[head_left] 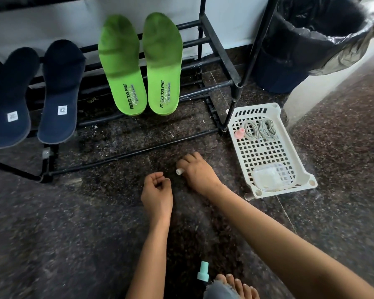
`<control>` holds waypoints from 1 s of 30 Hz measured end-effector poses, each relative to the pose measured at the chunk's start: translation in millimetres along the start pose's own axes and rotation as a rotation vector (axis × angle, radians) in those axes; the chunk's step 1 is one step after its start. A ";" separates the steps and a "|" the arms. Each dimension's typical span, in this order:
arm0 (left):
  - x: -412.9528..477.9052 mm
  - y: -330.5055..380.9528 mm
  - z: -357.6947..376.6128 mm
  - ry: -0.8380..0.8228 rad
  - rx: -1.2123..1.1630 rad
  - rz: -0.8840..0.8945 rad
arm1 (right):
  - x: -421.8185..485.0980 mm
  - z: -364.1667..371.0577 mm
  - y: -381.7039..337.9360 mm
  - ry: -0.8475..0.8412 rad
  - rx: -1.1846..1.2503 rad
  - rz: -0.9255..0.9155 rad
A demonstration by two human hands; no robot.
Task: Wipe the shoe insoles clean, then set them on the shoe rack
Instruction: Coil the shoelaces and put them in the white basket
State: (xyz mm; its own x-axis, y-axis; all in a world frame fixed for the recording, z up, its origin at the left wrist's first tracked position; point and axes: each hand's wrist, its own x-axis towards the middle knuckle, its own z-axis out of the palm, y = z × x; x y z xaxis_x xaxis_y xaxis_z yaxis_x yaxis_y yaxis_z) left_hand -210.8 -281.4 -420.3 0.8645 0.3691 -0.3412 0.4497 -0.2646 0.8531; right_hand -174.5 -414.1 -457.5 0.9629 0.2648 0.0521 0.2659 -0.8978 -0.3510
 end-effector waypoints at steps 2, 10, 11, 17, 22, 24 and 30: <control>-2.8 2.8 3.3 -0.007 0.000 0.010 | -7.2 -7.2 3.7 0.129 0.146 0.098; -15.6 17.5 23.6 -0.100 -0.013 0.034 | -35.0 -65.0 38.0 0.640 0.509 0.599; -17.9 19.5 26.8 -0.111 -0.020 0.039 | -38.0 -70.1 47.0 0.655 0.504 0.658; -30.7 24.6 43.1 -0.165 -0.016 0.070 | -44.5 -74.7 95.6 0.515 0.463 0.871; -38.1 24.8 52.6 -0.191 -0.006 0.081 | -34.3 -74.4 111.7 0.458 0.471 0.895; -39.8 25.2 55.4 -0.198 -0.011 0.086 | -30.0 -73.5 114.3 0.432 0.464 0.891; -39.2 25.0 60.1 -0.194 0.006 0.096 | -26.4 -68.0 119.8 0.406 0.470 0.865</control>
State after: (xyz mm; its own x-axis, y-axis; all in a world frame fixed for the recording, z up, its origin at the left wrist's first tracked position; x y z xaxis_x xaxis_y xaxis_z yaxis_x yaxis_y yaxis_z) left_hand -220.0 -356.0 -409.3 0.9303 0.1633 -0.3285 0.3639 -0.2961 0.8831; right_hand -164.9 -552.6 -437.4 0.7820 -0.6134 -0.1102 -0.4771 -0.4755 -0.7391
